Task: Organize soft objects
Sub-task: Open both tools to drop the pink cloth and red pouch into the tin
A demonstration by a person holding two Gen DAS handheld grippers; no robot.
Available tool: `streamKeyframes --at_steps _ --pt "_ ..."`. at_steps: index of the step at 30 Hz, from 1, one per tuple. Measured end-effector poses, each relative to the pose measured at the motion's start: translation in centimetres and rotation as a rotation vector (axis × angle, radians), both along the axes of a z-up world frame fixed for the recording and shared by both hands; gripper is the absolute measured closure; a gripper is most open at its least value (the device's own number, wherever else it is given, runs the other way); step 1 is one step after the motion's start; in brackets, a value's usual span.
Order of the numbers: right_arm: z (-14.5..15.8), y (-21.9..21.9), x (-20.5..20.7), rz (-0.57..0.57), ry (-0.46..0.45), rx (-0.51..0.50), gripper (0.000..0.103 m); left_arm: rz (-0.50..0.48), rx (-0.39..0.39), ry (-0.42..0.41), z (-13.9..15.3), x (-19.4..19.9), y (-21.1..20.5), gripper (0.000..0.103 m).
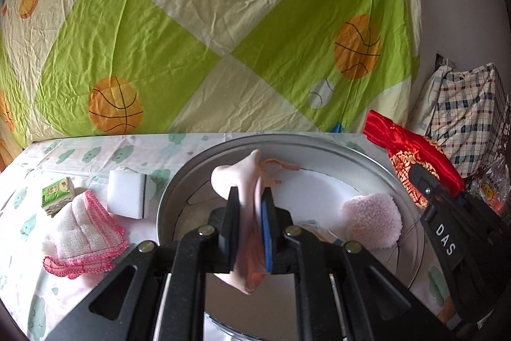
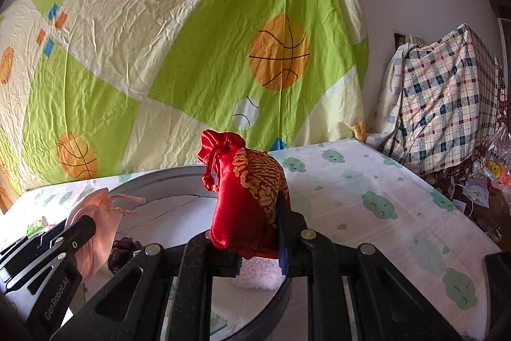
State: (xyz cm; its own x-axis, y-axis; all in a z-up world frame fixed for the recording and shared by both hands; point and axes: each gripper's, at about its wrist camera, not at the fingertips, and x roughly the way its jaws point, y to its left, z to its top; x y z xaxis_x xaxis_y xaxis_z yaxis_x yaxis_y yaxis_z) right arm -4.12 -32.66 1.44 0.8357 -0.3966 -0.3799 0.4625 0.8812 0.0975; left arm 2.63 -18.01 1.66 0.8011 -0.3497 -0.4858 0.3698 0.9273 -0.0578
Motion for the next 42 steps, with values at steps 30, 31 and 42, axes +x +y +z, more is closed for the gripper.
streamKeyframes --at_steps 30,31,42 --pt "-1.6 0.8 3.1 0.091 0.104 -0.047 0.083 0.025 0.059 0.090 -2.7 2.7 -1.2 0.093" --pt "-1.6 0.8 3.1 0.091 0.102 -0.047 0.079 0.025 0.061 0.090 -2.8 2.7 -1.2 0.093" --pt "0.0 1.1 -0.8 -0.053 -0.125 -0.108 0.006 0.080 0.033 -0.087 -0.7 -0.4 0.2 0.000"
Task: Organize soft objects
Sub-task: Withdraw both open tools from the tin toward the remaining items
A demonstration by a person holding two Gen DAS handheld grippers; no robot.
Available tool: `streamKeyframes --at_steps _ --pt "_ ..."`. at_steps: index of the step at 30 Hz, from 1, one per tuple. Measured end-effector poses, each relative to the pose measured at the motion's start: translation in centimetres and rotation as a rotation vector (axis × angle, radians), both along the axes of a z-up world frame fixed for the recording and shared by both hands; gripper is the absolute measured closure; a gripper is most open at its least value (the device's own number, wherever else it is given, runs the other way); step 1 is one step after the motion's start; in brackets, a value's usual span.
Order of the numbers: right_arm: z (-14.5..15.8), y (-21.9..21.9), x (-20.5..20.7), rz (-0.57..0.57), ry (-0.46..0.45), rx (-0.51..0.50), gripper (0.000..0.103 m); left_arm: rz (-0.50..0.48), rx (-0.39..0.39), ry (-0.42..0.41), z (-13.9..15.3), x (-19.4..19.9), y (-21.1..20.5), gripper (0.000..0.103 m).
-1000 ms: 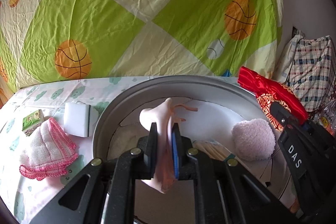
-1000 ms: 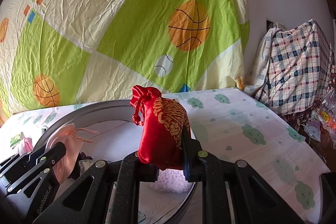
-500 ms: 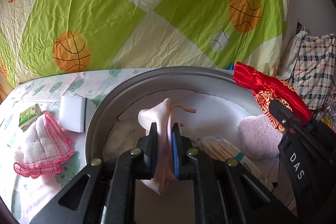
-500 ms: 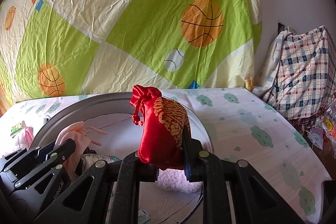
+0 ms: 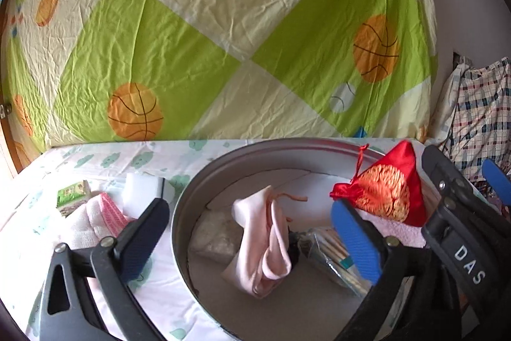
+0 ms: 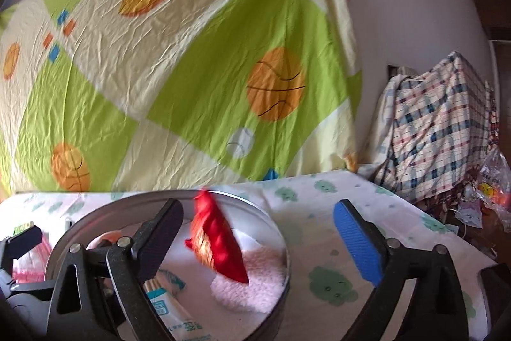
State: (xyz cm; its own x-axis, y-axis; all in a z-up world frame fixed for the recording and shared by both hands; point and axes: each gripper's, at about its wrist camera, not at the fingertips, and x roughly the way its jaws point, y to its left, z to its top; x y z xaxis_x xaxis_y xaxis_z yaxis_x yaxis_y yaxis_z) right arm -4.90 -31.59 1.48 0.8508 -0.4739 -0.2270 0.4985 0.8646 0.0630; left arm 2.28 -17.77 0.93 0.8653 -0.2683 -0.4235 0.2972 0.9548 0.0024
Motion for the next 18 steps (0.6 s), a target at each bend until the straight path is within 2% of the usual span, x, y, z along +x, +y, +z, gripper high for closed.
streamKeyframes --at_steps 5,11,18 --pt "0.1 -0.5 -0.4 -0.014 -0.015 0.038 0.006 -0.001 -0.002 -0.016 0.6 -0.7 1.1 0.000" --pt "0.3 -0.3 -1.8 -0.063 -0.055 0.026 0.006 0.032 0.002 -0.023 0.6 -1.2 3.4 0.000" --pt "1.1 1.6 -4.1 -0.132 -0.150 -0.065 0.006 0.071 0.019 -0.050 0.4 -1.6 6.0 0.000"
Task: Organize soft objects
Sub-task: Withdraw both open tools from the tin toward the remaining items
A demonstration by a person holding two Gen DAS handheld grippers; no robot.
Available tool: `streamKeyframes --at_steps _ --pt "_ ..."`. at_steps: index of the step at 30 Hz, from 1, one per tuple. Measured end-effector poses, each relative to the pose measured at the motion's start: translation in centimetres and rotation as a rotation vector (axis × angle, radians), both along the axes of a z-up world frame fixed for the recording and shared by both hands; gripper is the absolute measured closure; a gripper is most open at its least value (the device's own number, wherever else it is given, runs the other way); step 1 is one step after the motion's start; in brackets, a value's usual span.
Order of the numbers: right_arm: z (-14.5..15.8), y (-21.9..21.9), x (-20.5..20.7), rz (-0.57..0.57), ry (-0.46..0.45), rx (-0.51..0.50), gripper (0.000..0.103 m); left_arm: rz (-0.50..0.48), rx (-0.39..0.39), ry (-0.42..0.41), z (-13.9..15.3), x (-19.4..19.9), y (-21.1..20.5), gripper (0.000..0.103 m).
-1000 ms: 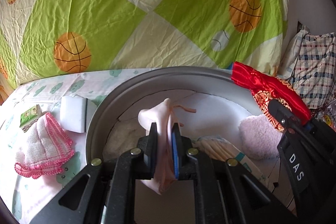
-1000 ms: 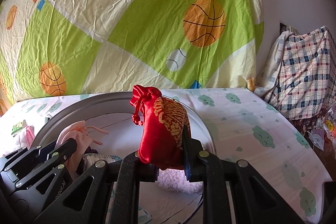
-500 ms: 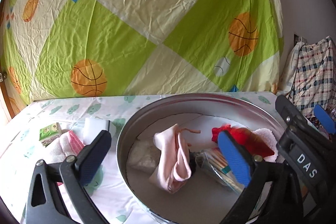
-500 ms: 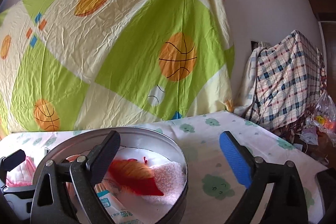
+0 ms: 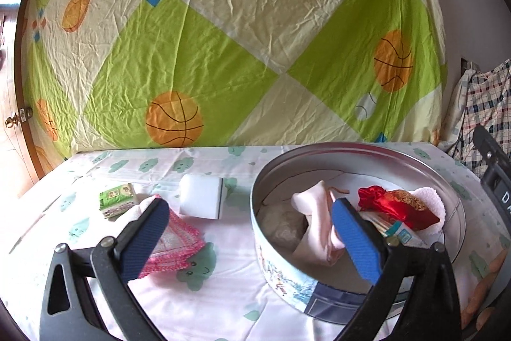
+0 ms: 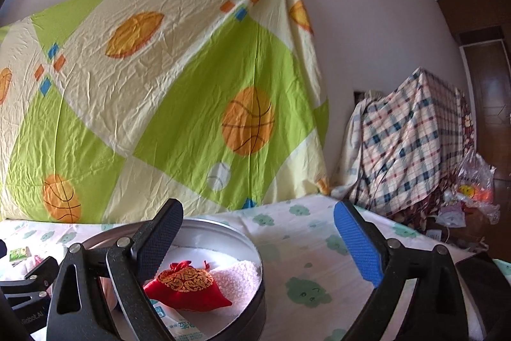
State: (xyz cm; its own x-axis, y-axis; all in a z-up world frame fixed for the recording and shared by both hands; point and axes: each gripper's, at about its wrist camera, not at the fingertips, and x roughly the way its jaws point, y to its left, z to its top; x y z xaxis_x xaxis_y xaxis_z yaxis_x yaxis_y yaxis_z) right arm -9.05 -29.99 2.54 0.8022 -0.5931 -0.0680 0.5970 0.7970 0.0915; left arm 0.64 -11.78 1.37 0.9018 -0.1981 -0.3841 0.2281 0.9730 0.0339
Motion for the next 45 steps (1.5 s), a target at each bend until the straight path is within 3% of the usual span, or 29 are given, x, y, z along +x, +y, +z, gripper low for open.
streamKeyframes --at_steps 3,9,20,32,45 --pt "0.3 0.4 -1.0 -0.046 -0.038 -0.017 0.006 0.014 0.006 -0.005 -0.2 -0.1 1.0 0.000" --pt "0.1 0.5 -1.9 -0.037 -0.039 0.067 0.006 0.034 0.009 -0.012 -0.5 -0.2 3.0 0.000" --pt "0.0 3.9 -1.8 -0.012 -0.027 0.050 0.006 0.072 0.007 -0.018 -1.0 -0.1 6.2 0.000" --pt "0.0 8.3 -0.6 0.078 -0.008 0.055 0.006 0.113 -0.005 -0.011 -1.2 0.6 9.6 0.000" --pt "-0.2 14.7 1.7 0.215 0.032 0.053 0.006 0.229 -0.028 0.012 -1.5 2.4 17.1 0.000"
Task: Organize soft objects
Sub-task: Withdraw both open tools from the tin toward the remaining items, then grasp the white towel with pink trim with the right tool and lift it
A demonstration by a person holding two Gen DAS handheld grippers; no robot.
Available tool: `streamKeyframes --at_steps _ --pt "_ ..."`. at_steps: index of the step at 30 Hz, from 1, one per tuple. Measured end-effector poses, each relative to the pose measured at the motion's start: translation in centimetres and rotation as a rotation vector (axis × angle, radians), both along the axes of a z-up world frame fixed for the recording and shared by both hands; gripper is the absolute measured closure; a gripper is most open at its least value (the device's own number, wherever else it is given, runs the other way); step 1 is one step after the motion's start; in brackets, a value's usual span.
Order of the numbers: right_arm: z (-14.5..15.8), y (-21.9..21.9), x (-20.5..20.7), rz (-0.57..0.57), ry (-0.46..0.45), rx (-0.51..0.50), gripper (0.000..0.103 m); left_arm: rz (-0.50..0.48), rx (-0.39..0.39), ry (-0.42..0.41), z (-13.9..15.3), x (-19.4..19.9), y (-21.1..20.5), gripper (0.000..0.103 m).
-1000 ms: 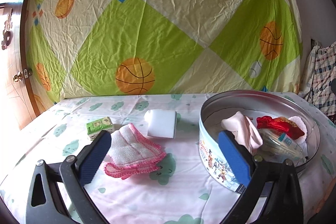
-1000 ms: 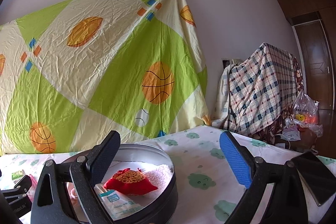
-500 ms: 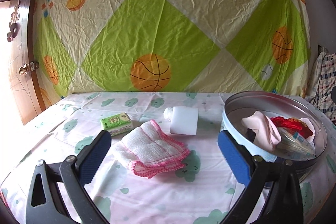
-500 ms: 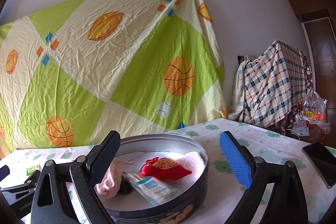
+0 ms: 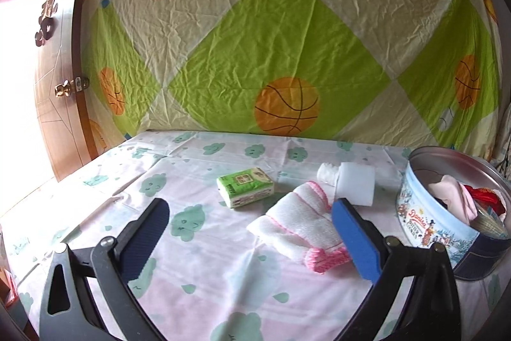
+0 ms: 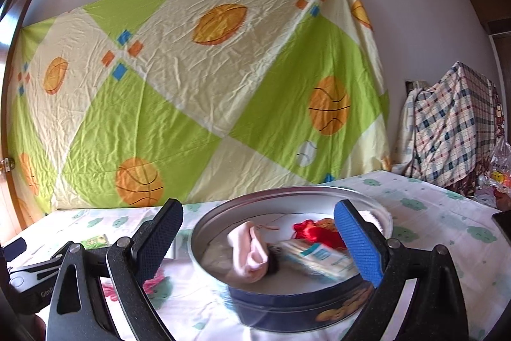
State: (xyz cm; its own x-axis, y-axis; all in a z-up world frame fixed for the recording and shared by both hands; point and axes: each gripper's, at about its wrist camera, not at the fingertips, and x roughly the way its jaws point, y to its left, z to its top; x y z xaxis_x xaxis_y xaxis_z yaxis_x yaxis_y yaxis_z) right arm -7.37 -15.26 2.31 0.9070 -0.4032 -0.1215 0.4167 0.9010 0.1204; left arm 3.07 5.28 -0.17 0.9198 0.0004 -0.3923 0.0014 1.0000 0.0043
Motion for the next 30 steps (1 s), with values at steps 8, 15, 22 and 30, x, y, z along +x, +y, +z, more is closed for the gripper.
streamKeyframes --at_steps 8,15,22,30 --pt "-0.2 3.4 1.9 0.088 0.041 -0.005 0.006 0.089 -0.021 0.014 -0.2 1.3 4.4 0.000" --pt "-0.6 6.2 4.0 0.168 0.093 0.001 0.006 0.134 -0.033 0.023 -0.3 2.1 7.1 0.000" --pt "-1.3 9.0 7.7 0.269 0.215 -0.003 0.006 0.180 -0.037 0.041 -0.5 3.1 9.4 0.000" --pt "-3.1 11.1 13.0 0.385 0.403 0.027 0.006 0.248 -0.060 0.076 -0.8 4.9 11.9 0.000"
